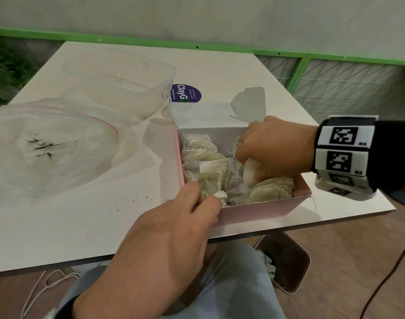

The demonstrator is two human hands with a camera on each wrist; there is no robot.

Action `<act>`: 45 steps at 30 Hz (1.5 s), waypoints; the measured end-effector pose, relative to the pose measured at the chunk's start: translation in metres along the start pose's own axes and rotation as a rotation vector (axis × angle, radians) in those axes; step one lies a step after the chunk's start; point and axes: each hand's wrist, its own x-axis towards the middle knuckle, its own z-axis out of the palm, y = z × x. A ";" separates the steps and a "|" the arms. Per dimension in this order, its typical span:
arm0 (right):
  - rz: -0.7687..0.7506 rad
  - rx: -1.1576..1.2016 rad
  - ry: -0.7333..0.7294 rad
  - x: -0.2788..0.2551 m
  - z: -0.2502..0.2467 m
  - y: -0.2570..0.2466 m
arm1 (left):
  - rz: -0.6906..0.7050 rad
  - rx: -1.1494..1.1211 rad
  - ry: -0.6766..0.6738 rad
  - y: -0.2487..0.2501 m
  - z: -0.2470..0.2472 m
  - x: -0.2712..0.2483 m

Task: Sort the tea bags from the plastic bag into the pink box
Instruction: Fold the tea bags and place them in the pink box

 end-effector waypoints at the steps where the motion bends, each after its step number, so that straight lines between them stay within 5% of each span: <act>1: -0.004 0.000 -0.001 0.001 0.002 0.000 | -0.001 -0.001 -0.004 0.000 0.000 0.000; 28: 0.125 -0.218 0.091 0.005 0.003 -0.006 | -0.022 -0.008 -0.009 0.002 -0.001 0.000; 35: 0.088 -0.009 0.034 -0.003 -0.007 -0.002 | -0.022 -0.012 -0.003 0.000 0.001 0.000; 40: -0.013 0.199 0.159 -0.001 -0.014 0.010 | -0.021 -0.020 0.003 0.000 0.003 -0.001; 45: -0.064 0.080 0.016 0.006 -0.013 0.003 | -0.025 -0.009 -0.002 0.001 0.002 0.000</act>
